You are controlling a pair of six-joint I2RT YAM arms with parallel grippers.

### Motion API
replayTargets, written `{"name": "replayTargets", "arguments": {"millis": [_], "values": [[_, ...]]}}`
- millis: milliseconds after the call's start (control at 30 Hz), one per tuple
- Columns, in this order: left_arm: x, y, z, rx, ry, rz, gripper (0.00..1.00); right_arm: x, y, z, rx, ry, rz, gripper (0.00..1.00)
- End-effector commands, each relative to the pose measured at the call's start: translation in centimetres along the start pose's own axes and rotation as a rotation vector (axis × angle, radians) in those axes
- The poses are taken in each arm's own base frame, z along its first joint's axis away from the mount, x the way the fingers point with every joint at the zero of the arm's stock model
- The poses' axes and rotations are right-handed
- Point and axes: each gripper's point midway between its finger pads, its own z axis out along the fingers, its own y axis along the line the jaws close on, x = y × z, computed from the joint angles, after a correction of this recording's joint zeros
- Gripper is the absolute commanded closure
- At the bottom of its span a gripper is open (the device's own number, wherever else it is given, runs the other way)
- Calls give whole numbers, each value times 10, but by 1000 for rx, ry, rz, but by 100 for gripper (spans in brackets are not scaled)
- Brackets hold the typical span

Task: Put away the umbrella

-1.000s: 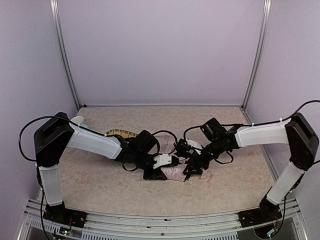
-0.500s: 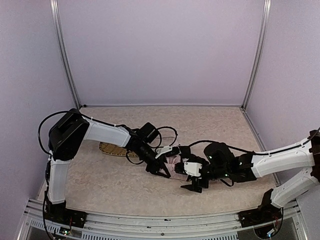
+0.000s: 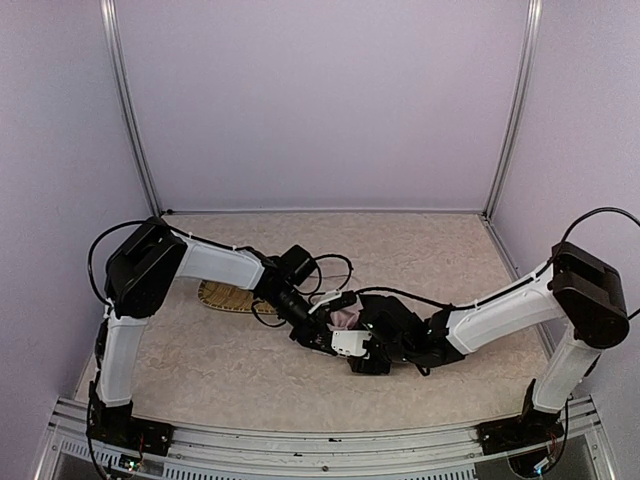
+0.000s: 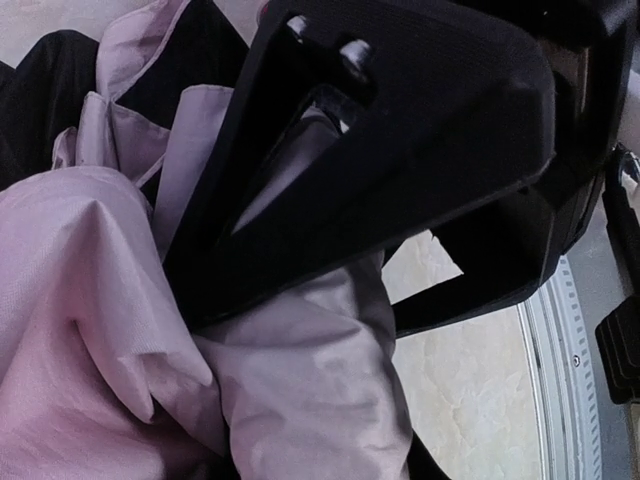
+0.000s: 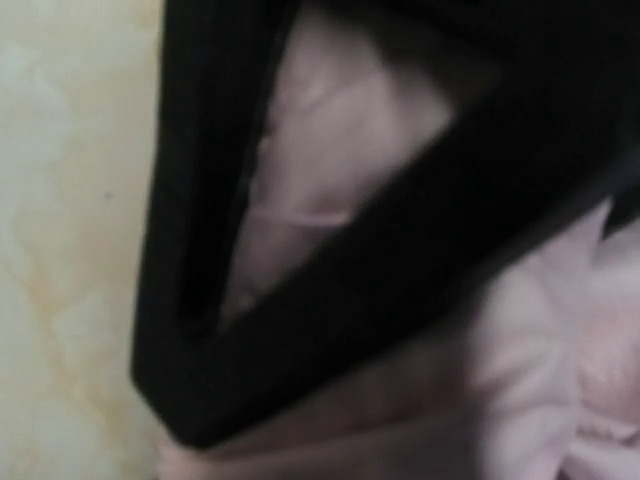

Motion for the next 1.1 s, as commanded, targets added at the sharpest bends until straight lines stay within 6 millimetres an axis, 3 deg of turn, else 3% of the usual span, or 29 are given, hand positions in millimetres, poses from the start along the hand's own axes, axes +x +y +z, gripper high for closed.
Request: {"name": "replayTargets", "arguments": {"millis": [0,67,100,167,233,267,367,467,567,633,700,767,800,833,867,967,1067], "values": [[96,-29,25,141,246,-310,100,48,7,14,23,198,-53,48],[95,-29,23,144,244,-309,99,48,9,14,8,207,-45,67],[92,-28,21,138,234,-303,90,45,10,12,-9,202,-39,73],[79,-22,13,89,192,-272,54,40,16,7,-62,185,-26,84],[55,-13,-1,-3,122,-189,6,35,23,0,-117,168,-11,90],[40,-9,-11,-67,84,-151,2,36,28,-3,-151,165,-2,92],[2,2,-51,-288,-17,-30,1,38,41,-10,-238,167,25,94],[-42,-1,-108,-556,-120,107,1,39,52,-16,-301,164,39,96],[-62,-13,-159,-798,-219,239,1,38,59,-21,-348,160,42,97],[-80,-34,-192,-913,-376,336,1,38,64,-23,-385,156,38,98],[-98,-69,-230,-968,-666,401,1,35,71,-26,-441,144,50,98],[-99,-107,-265,-990,-993,431,1,33,76,-30,-514,138,82,99],[-95,-126,-272,-965,-1103,476,1,33,77,-31,-547,139,108,98],[-95,-146,-274,-916,-1171,551,1,32,79,-33,-595,139,139,98],[-95,-153,-266,-873,-1157,605,4,33,80,-34,-641,145,176,98],[-88,-122,-208,-840,-834,620,20,31,85,-41,-803,154,296,97],[-62,-108,-151,-861,-569,691,28,41,88,-41,-920,196,406,96]]}}
